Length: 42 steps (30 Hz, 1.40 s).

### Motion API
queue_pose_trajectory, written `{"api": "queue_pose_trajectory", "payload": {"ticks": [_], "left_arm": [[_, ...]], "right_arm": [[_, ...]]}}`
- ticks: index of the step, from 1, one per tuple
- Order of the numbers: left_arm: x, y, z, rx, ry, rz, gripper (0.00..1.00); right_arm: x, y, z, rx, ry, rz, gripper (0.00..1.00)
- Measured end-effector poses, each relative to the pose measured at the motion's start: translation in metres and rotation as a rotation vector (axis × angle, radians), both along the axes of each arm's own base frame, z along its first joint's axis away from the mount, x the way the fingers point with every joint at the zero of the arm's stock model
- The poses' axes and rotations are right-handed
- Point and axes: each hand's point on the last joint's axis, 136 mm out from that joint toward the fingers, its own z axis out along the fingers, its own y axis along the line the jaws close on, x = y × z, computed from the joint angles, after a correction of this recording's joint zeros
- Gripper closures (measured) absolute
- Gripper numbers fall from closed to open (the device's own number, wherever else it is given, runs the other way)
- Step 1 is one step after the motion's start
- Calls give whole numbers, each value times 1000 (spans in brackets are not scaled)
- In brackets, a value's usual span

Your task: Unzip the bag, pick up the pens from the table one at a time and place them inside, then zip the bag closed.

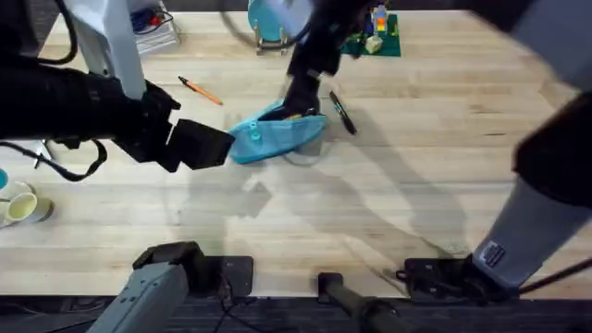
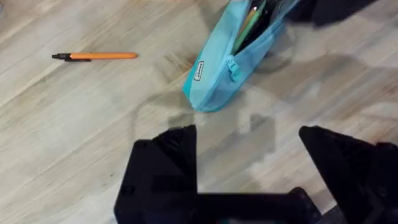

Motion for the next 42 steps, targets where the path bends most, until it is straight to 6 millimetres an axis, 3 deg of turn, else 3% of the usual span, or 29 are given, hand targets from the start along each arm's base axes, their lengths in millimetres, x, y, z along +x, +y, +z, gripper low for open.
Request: {"api": "queue_pose_trajectory", "payload": {"ticks": [5, 9, 20, 30, 42], "left_arm": [[0, 0, 0, 0, 0, 0, 6], [0, 0, 0, 0, 0, 0, 6], [0, 0, 0, 0, 0, 0, 6], [0, 0, 0, 0, 0, 0, 6], [0, 0, 0, 0, 0, 0, 5]], "right_arm": [[13, -27, 38, 49, -66, -97, 6], [22, -44, 48, 72, -53, -219, 5], [50, -93, 47, 133, 111, -738, 5], [52, -95, 47, 132, 117, -780, 6], [68, -129, 24, -11, 27, -892, 5]]}}
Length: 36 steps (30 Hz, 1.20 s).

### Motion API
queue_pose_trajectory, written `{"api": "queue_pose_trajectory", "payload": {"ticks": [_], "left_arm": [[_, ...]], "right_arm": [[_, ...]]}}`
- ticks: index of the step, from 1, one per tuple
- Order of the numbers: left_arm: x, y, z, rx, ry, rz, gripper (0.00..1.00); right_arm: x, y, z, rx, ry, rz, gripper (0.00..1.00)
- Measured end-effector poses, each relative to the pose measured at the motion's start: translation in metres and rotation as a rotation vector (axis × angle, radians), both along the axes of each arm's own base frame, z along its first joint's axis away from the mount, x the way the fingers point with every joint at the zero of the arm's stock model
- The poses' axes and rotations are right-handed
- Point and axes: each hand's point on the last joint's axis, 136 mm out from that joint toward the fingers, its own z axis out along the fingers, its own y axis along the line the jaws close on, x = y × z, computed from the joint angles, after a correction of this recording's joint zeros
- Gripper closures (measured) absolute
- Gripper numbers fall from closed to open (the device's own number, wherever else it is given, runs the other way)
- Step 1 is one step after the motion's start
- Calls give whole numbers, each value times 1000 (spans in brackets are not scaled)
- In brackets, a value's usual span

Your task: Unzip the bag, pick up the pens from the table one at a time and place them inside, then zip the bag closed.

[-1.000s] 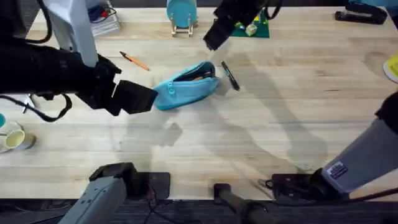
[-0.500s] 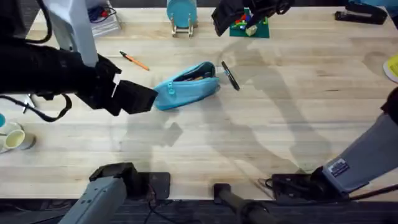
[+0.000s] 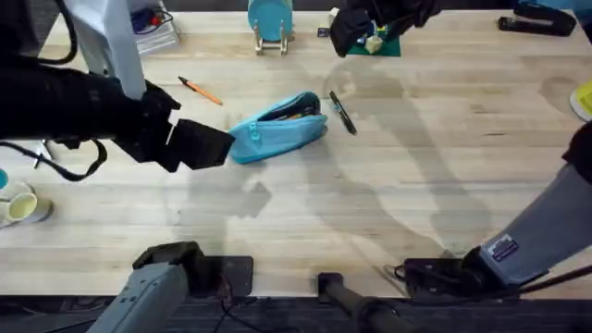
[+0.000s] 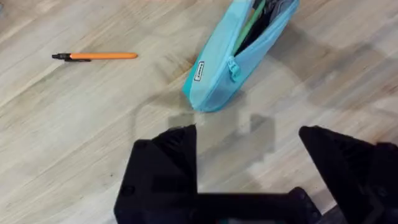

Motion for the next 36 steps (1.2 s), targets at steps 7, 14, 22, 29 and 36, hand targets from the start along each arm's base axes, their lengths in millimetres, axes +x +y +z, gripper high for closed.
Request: {"api": "queue_pose_trajectory", "payload": {"ticks": [7, 14, 22, 29, 36], "left_arm": [[0, 0, 0, 0, 0, 0, 5], [0, 0, 0, 0, 0, 0, 6], [0, 0, 0, 0, 0, 0, 6], [0, 0, 0, 0, 0, 0, 6], [0, 0, 0, 0, 0, 0, 6]], "right_arm": [[-3, -11, -52, -30, 62, -49, 5], [-19, -17, -101, -53, 132, -65, 5], [-39, -19, -130, -77, 191, -57, 5], [-51, -5, -141, -85, 201, -15, 6], [-51, 0, -154, -112, 168, -51, 5]]}}
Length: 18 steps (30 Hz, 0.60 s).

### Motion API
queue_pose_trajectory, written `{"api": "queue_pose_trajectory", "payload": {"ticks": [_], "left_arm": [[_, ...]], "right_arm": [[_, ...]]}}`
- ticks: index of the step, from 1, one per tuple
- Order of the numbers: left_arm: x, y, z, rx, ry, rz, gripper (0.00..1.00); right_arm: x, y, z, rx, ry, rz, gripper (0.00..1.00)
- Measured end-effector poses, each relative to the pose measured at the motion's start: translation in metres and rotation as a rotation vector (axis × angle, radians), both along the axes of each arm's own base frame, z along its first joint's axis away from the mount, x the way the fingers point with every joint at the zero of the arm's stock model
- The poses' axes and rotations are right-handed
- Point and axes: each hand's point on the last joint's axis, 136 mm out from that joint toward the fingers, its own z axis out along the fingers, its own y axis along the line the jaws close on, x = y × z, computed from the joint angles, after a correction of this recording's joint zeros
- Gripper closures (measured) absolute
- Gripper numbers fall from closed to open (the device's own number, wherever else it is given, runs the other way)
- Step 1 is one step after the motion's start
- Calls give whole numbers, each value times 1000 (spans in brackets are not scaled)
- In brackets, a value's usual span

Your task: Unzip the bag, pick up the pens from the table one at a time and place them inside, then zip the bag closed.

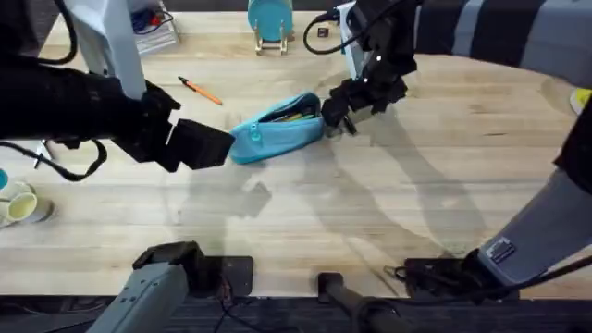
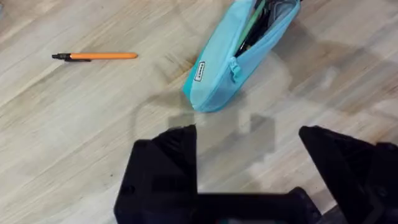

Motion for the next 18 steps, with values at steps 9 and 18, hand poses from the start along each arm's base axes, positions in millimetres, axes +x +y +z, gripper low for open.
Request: {"api": "queue_pose_trajectory", "payload": {"ticks": [9, 18], "left_arm": [[0, 0, 0, 0, 0, 0, 6], [0, 0, 0, 0, 0, 0, 6]], "right_arm": [[0, -3, -4, -3, -35, -66, 51], [0, -5, -4, -3, -42, -96, 280]]}}
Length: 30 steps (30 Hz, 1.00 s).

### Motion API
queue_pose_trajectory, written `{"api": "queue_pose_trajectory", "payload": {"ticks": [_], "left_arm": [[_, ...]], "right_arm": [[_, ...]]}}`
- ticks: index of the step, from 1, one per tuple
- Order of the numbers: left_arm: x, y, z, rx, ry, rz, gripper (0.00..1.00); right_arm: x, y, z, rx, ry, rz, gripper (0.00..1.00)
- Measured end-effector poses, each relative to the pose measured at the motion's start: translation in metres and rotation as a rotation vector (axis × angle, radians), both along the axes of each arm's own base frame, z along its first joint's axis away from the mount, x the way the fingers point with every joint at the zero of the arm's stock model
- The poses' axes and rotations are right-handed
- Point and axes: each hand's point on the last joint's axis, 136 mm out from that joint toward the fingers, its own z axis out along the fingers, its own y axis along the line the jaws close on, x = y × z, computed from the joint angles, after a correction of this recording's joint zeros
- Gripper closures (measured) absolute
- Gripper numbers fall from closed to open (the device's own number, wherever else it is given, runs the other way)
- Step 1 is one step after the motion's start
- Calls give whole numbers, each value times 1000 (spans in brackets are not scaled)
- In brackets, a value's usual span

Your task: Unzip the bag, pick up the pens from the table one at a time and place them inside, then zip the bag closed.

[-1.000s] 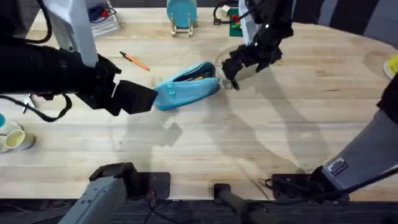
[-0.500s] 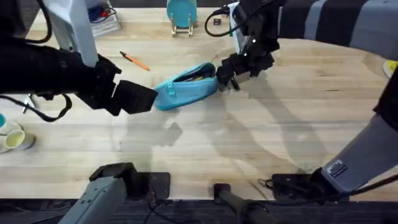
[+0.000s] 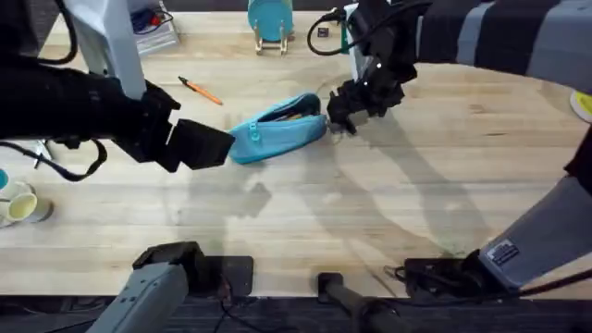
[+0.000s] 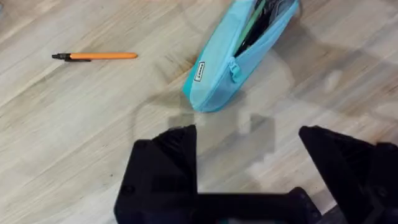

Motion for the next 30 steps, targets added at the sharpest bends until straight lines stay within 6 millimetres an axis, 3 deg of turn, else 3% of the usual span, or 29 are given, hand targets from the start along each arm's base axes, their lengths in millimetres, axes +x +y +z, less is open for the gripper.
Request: {"api": "queue_pose_trajectory", "payload": {"ticks": [11, 30], "left_arm": [[0, 0, 0, 0, 0, 0, 6], [0, 0, 0, 0, 0, 0, 4]], "right_arm": [[3, -3, 1, -8, -16, -28, 944], [1, -4, 1, -14, -7, -29, 968]]}}
